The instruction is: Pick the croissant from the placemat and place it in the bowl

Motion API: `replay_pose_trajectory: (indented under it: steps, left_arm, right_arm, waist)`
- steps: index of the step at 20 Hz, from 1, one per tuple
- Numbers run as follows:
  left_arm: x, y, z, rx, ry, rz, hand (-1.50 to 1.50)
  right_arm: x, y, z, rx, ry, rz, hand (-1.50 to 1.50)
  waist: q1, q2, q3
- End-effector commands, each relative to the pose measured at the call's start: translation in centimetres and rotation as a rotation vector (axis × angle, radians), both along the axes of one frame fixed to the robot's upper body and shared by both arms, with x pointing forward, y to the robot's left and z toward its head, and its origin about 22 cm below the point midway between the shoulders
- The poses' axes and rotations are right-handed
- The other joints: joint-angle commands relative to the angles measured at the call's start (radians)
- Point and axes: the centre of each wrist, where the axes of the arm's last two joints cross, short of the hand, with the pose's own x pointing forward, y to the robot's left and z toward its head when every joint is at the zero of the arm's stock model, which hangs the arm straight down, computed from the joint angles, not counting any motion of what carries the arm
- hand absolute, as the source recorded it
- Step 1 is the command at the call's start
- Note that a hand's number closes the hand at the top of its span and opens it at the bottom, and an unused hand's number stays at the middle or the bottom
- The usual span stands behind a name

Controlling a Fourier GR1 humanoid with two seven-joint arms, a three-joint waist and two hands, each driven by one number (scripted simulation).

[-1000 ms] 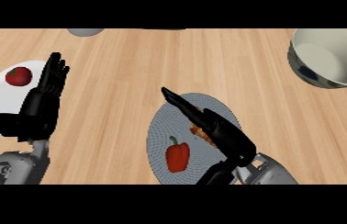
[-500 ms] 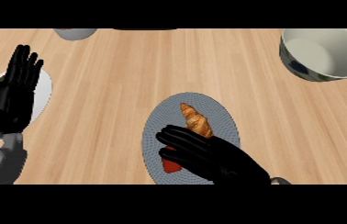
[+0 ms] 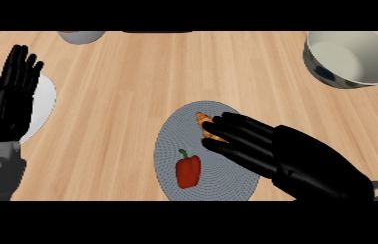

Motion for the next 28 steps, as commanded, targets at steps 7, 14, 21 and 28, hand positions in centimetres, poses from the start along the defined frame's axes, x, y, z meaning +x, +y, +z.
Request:
replay_pose_trajectory:
  steps: [7, 14, 21, 28]
  left_arm:
    - [0.8, -0.5, -0.4, 0.003, -0.01, -0.001, 0.0]
    - [0.5, -0.5, -1.4, -0.013, -0.006, -0.015, 0.0]
    - [-0.5, 0.3, -0.1, -0.022, 0.003, -0.019, 0.0]
    - [0.4, -0.1, 1.5, -0.008, -0.015, -0.007, 0.0]
  right_arm:
    - [0.6, 0.1, 3.7, -0.471, 0.014, 0.041, -1.5]
    - [2.4, 2.2, 0.9, -0.511, 0.018, -0.001, -1.5]
    - [4.5, 2.1, 0.1, -0.527, 0.066, 0.01, -1.5]
    - [6.8, 3.2, -3.5, -0.544, 0.101, -0.033, -1.5]
  waist:
    - [0.011, 0.005, 0.001]
    - [0.013, 0.006, 0.002]
    - [0.015, 0.005, 0.002]
    - [0.015, 0.006, 0.003]
